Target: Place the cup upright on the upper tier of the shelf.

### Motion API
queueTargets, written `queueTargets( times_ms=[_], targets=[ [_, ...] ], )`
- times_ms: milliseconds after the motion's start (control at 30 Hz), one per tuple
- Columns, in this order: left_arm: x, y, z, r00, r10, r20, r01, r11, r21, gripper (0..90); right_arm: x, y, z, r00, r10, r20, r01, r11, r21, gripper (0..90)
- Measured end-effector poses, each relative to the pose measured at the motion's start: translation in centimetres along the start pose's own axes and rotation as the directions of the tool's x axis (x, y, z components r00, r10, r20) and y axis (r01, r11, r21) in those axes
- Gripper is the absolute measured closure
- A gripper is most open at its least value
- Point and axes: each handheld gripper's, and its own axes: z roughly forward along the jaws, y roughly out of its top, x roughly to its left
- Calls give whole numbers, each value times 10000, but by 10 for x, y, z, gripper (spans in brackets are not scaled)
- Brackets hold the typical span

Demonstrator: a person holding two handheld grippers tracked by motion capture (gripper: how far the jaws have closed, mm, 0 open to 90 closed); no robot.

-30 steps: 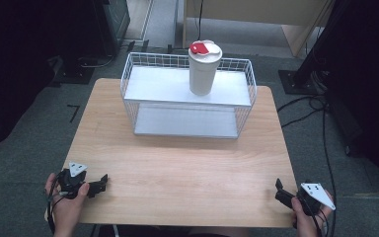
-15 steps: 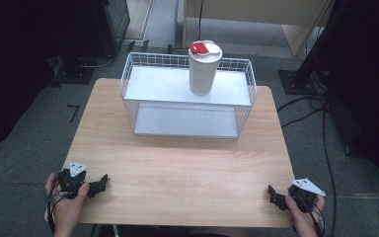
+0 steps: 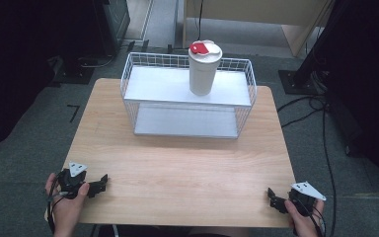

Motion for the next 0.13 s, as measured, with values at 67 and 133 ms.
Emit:
queueTargets(
  times_ms=[67, 133],
  targets=[
    [0, 0, 0, 10000, 0, 2, 0, 10000, -1, 0, 0, 0, 0, 10000, -3, 10, 3, 10000, -6, 0],
    [0, 0, 0, 10000, 4, 0, -4, 10000, 0, 0, 0, 0, 0, 10000, -6, 21, 6, 10000, -2, 0]
  ],
)
